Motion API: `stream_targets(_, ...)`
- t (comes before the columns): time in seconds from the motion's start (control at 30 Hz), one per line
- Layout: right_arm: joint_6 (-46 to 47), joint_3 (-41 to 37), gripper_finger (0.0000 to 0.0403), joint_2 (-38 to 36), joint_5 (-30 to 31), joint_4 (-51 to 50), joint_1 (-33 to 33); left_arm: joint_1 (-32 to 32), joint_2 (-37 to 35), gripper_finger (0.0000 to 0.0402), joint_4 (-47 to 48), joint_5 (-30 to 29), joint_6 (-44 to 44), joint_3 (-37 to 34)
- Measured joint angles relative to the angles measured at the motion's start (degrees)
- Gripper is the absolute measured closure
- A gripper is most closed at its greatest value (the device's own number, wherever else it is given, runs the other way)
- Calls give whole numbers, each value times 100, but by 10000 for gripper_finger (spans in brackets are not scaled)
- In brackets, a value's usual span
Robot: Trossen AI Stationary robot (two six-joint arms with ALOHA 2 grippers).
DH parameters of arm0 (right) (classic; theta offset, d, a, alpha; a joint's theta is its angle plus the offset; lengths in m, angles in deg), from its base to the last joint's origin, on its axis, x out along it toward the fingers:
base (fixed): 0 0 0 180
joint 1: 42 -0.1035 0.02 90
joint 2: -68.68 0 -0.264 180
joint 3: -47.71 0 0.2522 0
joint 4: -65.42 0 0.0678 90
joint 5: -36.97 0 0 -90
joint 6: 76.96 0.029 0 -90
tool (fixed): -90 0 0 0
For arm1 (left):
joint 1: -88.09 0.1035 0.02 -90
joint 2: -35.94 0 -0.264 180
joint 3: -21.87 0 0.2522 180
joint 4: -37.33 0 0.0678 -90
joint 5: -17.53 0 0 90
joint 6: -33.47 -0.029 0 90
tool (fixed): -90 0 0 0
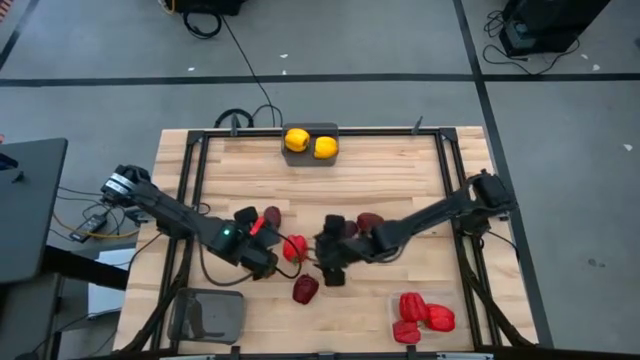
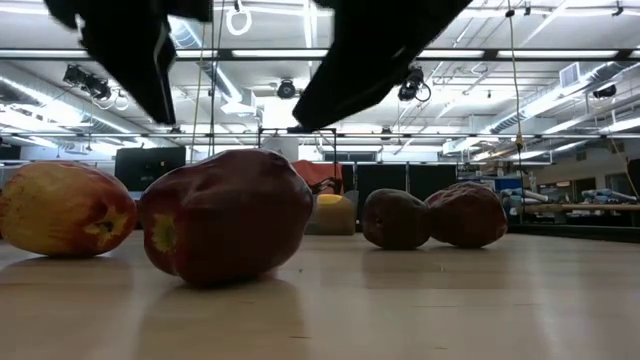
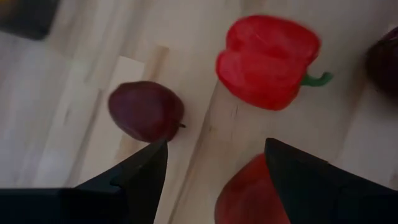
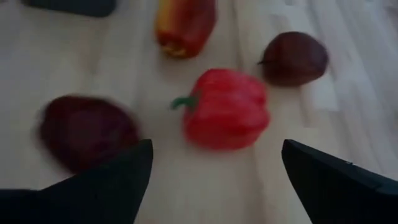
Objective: Sort produce into baskets
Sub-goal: Put the red bell pepper into the transparent bin
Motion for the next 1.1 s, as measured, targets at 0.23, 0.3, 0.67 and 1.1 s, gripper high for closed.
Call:
stream_targets(0.23,-209,0,7,374,-1034,837,585,180,20,128,-1125,113,-361,-831)
stream_targets(0.3,-158,0,4,518,-1316,1090,692,239,18,128,-1538,152,-517,-996)
stream_targets(0.67,48,0,3,797,-1357,1433,865,529,137,128,-3345,490,-990,-1633)
stream_targets(1.1,299,2,3,797,-981,820,1056,845,691,128,-4554,770,-1482,-1774)
